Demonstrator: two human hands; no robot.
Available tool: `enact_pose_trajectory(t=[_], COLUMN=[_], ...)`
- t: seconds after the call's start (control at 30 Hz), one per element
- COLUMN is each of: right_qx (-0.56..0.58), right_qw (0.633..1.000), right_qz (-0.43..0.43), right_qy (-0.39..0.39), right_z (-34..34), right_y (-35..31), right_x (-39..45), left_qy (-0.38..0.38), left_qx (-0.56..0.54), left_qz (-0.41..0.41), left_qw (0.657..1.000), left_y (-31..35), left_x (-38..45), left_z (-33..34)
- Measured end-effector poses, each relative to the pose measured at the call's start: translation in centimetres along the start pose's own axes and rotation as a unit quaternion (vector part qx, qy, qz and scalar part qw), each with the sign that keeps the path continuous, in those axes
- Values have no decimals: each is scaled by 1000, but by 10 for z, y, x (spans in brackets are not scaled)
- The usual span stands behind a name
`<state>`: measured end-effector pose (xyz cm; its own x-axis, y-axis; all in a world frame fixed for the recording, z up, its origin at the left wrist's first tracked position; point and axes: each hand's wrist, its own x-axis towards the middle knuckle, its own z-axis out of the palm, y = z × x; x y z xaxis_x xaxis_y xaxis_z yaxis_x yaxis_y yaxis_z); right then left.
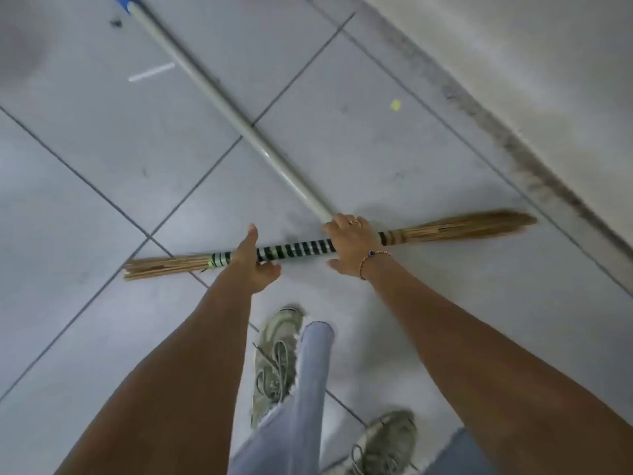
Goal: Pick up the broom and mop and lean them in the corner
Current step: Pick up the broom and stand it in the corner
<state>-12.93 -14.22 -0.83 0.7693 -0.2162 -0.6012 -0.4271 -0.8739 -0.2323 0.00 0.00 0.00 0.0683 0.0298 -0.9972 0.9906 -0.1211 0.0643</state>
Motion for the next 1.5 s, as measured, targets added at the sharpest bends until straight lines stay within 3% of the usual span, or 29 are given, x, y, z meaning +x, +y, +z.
enact_pose_trajectory(t=[0.13, 0.3, 0.47, 0.63, 0.8, 0.9, 1.07, 1.2, 1.37, 1.5], right_qx=[-50, 17, 72, 160, 299, 392, 535, 593, 604, 588], right_qw=[998, 999, 992, 973, 907, 827, 663, 528, 444, 395], right_qz=[5, 43, 101, 155, 254, 334, 386, 416, 434, 494], right_qy=[25, 2, 16, 66, 151, 227, 353, 443, 500, 504], right_z=[18, -7, -73, -189, -287, -339, -383, -375, -320, -276], right_y=[0, 7, -6, -31, -39, -40, -38, -19, 5, 8], right_x=[24, 2, -64, -165, -277, -354, -475, -596, -733, -860], left_qy=[77, 75, -16, -98, -162, -233, -379, -504, -574, -616], left_qx=[-75, -153, -214, -204, -92, 29, 235, 384, 492, 533], left_qz=[24, 112, 169, 214, 253, 295, 350, 372, 393, 377], left_qw=[994, 979, 962, 950, 949, 926, 824, 678, 523, 441], left_y=[6, 11, 35, 64, 59, 30, -75, -226, -411, -544], left_x=[33, 9, -96, -265, -440, -559, -714, -803, -850, -881], left_z=[-2, -2, 12, 42, 113, 167, 230, 247, 222, 186])
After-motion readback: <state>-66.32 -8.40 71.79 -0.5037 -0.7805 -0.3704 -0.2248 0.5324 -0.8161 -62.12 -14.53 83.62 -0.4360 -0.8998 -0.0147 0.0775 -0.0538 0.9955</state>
